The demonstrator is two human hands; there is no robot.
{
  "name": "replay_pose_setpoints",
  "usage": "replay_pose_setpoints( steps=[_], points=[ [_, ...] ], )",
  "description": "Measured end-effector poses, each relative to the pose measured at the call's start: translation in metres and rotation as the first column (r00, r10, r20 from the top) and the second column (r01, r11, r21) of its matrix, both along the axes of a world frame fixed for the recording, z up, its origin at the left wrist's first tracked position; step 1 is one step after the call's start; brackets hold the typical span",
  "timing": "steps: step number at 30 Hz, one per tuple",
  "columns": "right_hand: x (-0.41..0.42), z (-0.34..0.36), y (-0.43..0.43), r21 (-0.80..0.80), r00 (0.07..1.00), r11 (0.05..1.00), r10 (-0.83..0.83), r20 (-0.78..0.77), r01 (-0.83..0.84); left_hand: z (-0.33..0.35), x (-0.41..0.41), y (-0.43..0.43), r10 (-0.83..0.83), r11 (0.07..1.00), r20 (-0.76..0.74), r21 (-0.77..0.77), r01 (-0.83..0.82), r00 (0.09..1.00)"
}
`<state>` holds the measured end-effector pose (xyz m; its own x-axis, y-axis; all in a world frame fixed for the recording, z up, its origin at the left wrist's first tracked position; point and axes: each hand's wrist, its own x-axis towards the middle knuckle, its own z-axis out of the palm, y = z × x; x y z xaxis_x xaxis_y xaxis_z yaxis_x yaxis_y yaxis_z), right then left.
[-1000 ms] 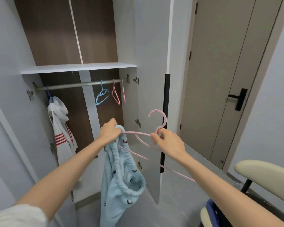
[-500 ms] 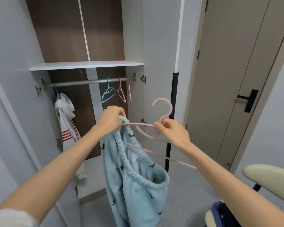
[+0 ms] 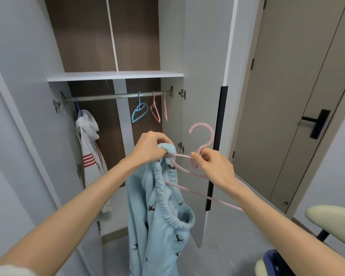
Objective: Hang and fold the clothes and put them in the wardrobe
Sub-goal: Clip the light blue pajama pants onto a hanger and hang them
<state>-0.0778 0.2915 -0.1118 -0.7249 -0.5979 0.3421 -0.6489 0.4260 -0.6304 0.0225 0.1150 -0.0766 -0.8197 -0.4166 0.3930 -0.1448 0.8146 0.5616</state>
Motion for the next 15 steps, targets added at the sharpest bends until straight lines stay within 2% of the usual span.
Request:
replay_pose_setpoints(
  steps=[3,5,8,10,12,15],
  points=[
    [0.003,-0.004,-0.002,-0.139,0.992,0.990,0.022,0.125,-0.005,0.000,-0.002,0.002,0.035,0.998,0.006,-0.051,-0.034,0.999],
    [0.001,0.000,-0.004,-0.247,0.980,0.969,0.027,0.197,0.023,0.001,-0.003,0.004,0.065,0.973,0.039,-0.226,-0.054,0.997],
    [-0.001,0.009,-0.002,-0.364,0.965,0.931,0.094,0.246,0.002,0.007,-0.002,0.003,-0.003,0.883,0.010,-0.470,0.007,1.000],
    [-0.003,0.014,-0.001,-0.410,0.960,0.911,0.156,0.235,-0.048,0.014,0.001,-0.003,-0.049,0.833,-0.007,-0.552,0.037,0.999],
    [-0.005,0.019,-0.003,-0.398,0.970,0.915,0.149,0.193,-0.062,0.019,0.002,-0.007,-0.055,0.807,0.012,-0.588,0.051,0.998],
    [-0.013,0.015,-0.010,-0.470,1.000,0.883,-0.022,0.004,0.021,0.021,0.002,-0.012,-0.044,0.837,-0.028,-0.547,0.021,0.999]
  ],
)
